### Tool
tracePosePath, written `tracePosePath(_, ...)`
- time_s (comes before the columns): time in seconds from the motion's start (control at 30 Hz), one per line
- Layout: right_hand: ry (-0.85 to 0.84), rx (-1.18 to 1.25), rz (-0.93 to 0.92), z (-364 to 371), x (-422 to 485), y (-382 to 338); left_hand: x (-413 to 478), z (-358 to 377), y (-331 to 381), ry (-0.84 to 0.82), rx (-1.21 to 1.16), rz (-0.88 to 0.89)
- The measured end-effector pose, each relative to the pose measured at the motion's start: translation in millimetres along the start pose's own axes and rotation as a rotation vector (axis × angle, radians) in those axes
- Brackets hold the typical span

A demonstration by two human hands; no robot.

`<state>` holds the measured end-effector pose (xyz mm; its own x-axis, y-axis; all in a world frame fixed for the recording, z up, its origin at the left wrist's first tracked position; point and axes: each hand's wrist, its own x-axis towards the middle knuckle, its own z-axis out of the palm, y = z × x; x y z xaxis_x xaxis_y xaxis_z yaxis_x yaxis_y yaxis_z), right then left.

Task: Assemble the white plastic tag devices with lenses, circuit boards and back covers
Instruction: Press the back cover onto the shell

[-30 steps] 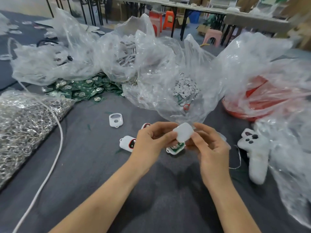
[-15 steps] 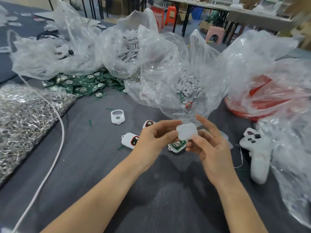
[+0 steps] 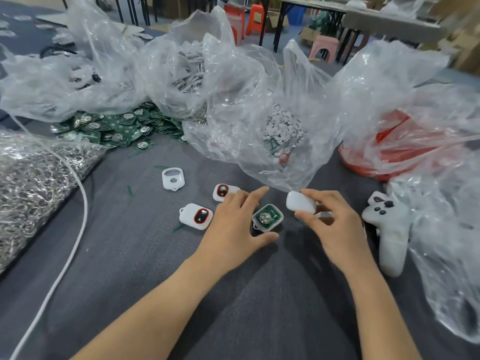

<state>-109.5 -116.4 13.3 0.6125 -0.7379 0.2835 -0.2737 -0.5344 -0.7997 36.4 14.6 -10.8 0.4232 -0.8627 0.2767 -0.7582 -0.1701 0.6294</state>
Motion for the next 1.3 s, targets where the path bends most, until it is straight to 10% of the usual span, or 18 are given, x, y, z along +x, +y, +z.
tracePosePath(0.37,-0.263,-0.092,-0.088,15,-5,-7,2,-6,1,-0.107,-0.18,0.022)
tracePosePath(1.3,-0.284,-0.098,-0.028,17,-2,-9,4,-13,1,-0.051,-0.206,-0.001)
